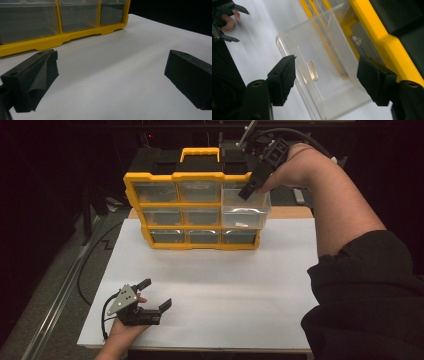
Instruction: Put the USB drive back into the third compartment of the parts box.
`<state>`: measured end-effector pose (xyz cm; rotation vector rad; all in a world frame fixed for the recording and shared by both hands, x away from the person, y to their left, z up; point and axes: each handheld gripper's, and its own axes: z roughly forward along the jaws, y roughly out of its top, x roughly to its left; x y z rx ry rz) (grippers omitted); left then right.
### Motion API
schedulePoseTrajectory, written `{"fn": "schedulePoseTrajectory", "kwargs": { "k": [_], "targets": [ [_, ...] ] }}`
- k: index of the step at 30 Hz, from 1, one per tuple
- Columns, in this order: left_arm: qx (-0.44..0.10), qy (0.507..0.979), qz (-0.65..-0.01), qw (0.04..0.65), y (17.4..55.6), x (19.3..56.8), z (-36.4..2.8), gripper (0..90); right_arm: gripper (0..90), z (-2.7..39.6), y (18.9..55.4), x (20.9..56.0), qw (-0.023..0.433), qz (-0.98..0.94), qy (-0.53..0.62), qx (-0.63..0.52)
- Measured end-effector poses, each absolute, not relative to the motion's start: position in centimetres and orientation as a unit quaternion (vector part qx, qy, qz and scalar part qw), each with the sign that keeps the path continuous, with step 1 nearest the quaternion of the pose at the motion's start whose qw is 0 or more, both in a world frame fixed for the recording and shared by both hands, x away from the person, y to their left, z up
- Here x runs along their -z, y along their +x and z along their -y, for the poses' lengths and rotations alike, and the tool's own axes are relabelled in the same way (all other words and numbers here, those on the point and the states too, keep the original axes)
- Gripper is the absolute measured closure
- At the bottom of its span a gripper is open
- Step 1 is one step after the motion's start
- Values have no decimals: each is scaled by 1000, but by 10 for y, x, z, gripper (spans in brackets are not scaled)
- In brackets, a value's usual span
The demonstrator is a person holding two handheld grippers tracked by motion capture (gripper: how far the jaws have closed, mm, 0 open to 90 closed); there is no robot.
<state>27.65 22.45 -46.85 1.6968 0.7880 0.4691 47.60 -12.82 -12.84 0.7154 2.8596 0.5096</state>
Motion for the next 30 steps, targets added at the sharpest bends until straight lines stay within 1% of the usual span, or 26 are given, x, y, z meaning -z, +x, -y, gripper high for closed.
{"fn": "schedulePoseTrajectory", "kwargs": {
  "k": [3,14,30],
  "targets": [
    [-200,726,-333,567,277,469,-224,1,282,136,471,127,81,-952,245,-164],
    [-202,723,-333,570,277,468,-224,1,253,171,446,131,86,-949,259,-160],
    [-204,724,-336,567,277,469,-225,1,173,215,419,152,83,-944,283,-149]
  ]
}}
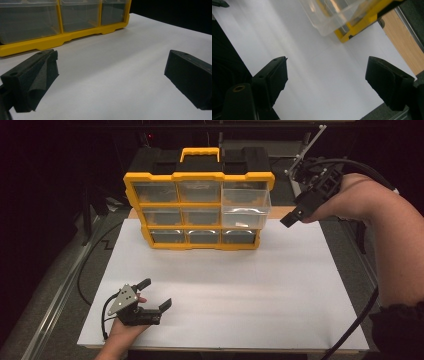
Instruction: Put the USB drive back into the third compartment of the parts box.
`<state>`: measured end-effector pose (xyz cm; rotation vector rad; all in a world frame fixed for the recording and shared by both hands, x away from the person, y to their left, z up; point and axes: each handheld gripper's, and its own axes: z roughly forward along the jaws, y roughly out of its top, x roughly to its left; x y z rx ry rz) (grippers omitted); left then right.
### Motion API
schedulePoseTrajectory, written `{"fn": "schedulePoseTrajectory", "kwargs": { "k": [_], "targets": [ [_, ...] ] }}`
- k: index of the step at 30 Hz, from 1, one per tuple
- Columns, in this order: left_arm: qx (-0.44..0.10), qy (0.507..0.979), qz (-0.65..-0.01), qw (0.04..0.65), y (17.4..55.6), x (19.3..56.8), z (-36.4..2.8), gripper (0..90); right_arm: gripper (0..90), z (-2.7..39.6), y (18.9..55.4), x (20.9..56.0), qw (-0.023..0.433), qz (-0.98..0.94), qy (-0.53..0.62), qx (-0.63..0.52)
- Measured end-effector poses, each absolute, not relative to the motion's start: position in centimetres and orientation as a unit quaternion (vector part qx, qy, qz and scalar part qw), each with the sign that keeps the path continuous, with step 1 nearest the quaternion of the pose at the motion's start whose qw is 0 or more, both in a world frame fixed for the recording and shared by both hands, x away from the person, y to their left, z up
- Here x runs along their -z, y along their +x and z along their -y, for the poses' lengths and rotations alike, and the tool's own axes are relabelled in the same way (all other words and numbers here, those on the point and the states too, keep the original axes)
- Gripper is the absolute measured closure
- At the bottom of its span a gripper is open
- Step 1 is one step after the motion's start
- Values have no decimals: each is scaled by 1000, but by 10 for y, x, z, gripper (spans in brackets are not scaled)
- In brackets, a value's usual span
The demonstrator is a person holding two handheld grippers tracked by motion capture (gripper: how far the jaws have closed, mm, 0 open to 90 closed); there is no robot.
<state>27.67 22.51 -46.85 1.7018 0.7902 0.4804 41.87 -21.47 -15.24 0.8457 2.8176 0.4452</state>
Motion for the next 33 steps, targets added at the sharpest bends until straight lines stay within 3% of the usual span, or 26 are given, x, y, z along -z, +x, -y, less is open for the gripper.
{"fn": "schedulePoseTrajectory", "kwargs": {
  "k": [21,33],
  "targets": [
    [-204,724,-337,567,276,468,-226,1,2,248,384,208,82,-936,314,-140],
    [-205,723,-337,567,276,468,-227,1,1,252,383,240,90,-934,320,-130]
  ]
}}
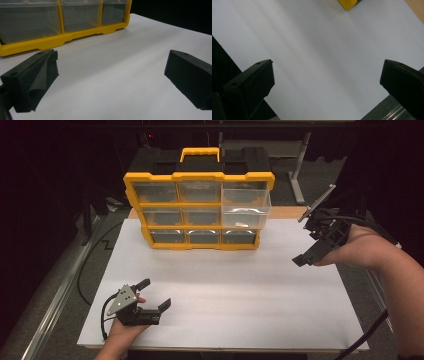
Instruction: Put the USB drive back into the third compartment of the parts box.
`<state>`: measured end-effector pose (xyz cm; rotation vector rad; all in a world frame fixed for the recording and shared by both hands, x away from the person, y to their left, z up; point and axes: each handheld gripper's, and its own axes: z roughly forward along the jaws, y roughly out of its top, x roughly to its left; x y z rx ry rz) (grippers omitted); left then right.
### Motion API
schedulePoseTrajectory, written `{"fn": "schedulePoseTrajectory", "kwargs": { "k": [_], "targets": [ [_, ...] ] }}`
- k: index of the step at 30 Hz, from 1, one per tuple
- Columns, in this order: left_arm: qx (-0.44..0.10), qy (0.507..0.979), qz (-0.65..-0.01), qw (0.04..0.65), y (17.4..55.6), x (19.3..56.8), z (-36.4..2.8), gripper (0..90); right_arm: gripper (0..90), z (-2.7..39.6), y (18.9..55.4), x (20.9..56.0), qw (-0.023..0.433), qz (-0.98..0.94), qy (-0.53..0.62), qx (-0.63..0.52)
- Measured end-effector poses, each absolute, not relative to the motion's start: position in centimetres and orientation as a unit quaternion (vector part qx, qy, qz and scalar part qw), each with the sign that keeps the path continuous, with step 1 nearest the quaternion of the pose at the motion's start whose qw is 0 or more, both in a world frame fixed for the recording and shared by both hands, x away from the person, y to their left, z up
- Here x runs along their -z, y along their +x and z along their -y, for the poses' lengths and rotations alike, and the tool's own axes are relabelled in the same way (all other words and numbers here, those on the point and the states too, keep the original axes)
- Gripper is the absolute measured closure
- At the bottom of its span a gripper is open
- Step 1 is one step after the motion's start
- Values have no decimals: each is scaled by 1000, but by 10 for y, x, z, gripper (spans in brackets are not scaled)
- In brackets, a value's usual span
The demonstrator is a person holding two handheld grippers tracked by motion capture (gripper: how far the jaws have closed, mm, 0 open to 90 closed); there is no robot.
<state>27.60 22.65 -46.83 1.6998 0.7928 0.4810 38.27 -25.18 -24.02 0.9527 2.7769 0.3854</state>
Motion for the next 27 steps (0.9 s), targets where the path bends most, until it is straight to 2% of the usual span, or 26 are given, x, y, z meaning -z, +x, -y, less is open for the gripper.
{"fn": "schedulePoseTrajectory", "kwargs": {
  "k": [14,27],
  "targets": [
    [-205,723,-339,567,276,468,-228,1,1,243,387,296,80,-941,310,-109],
    [-205,726,-337,564,276,469,-227,1,1,238,385,365,63,-942,316,-94]
  ]
}}
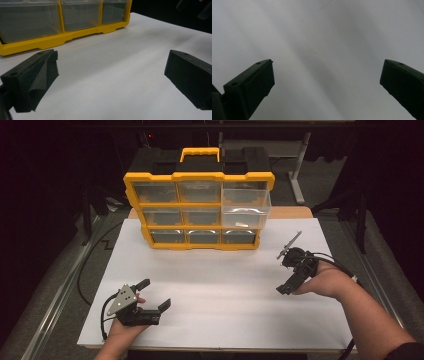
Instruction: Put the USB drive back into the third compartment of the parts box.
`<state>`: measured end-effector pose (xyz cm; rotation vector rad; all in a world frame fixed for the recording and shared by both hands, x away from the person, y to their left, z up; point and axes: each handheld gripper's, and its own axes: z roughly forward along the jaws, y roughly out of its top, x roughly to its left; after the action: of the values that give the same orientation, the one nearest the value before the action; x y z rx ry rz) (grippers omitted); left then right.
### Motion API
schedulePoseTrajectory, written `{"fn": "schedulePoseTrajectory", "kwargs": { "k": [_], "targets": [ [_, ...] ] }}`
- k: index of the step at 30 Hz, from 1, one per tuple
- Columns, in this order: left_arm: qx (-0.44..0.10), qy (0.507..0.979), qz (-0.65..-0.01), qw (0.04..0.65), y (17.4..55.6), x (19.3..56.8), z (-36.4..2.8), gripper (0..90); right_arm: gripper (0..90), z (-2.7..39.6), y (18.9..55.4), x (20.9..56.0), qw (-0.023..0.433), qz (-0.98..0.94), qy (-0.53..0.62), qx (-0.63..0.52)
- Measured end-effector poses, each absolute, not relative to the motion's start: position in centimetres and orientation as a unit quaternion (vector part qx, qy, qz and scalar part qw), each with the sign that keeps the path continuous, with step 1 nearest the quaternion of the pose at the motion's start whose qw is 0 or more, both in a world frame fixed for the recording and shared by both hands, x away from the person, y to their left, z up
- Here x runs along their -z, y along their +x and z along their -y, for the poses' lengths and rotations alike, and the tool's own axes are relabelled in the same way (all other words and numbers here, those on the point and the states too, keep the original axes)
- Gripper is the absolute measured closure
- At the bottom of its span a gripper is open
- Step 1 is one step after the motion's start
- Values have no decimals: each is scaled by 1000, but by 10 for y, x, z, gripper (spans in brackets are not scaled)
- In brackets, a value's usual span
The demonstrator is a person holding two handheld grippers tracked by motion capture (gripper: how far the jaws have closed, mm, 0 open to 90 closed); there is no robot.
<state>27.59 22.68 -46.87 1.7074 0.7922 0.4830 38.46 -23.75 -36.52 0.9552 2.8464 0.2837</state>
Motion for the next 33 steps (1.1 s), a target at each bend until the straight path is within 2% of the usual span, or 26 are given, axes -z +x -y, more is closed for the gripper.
{"fn": "schedulePoseTrajectory", "kwargs": {
  "k": [12,15,21,27,33],
  "targets": [
    [-202,724,-339,566,276,468,-228,1,1,223,377,429,62,-943,312,-97],
    [-202,722,-341,567,277,468,-229,1,0,221,374,436,80,-942,309,-109],
    [-196,719,-348,570,278,468,-230,1,0,224,367,442,122,-914,332,-198],
    [-193,718,-350,569,278,468,-230,1,0,226,362,453,139,-882,353,-281],
    [-193,720,-353,566,279,468,-231,1,0,229,352,453,175,-830,372,-376]
  ]
}}
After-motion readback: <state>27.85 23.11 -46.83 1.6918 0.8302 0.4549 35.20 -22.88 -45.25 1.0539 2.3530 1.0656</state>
